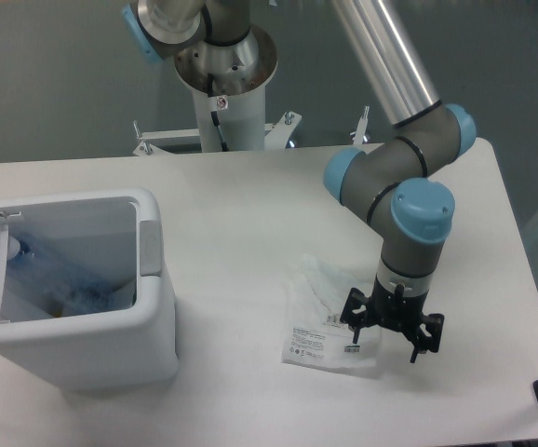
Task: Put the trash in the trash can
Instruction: 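Move the gripper over the white plastic packet and lower it, then pinch the packet's edge and lift it off the table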
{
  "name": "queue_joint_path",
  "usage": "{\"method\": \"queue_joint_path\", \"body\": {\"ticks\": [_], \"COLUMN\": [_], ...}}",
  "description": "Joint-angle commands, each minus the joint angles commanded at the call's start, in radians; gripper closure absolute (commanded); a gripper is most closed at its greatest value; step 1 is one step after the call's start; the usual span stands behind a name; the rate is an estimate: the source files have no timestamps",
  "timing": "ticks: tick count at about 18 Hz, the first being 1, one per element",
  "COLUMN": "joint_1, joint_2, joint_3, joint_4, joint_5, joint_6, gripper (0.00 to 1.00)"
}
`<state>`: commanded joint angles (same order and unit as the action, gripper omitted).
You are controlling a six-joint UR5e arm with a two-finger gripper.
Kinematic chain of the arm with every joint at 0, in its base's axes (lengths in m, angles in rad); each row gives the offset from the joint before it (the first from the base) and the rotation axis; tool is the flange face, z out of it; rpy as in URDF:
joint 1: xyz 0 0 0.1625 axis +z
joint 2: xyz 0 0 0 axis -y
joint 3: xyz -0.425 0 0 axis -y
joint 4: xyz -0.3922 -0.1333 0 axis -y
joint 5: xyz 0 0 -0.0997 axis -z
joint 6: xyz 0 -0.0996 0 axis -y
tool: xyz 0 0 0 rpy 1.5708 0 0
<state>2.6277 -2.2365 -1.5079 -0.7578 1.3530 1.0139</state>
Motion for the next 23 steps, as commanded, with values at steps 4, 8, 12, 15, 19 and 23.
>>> {"method": "queue_joint_path", "body": {"ticks": [4, 8, 12, 15, 19, 23], "joint_1": [-0.014, -0.032, -0.035, -0.037, -0.037, -0.035], "joint_2": [-0.014, -0.022, -0.023, -0.019, 0.009, 0.027], "joint_3": [-0.014, -0.021, -0.028, -0.028, -0.05, -0.066], "joint_4": [-0.002, 0.0, 0.003, 0.003, 0.005, 0.006], "joint_5": [0.0, -0.002, -0.003, -0.003, -0.005, -0.005], "joint_6": [-0.011, -0.012, -0.012, -0.014, -0.024, -0.028], "gripper": [0.0, 0.0, 0.01, 0.32, 0.9, 1.0]}}
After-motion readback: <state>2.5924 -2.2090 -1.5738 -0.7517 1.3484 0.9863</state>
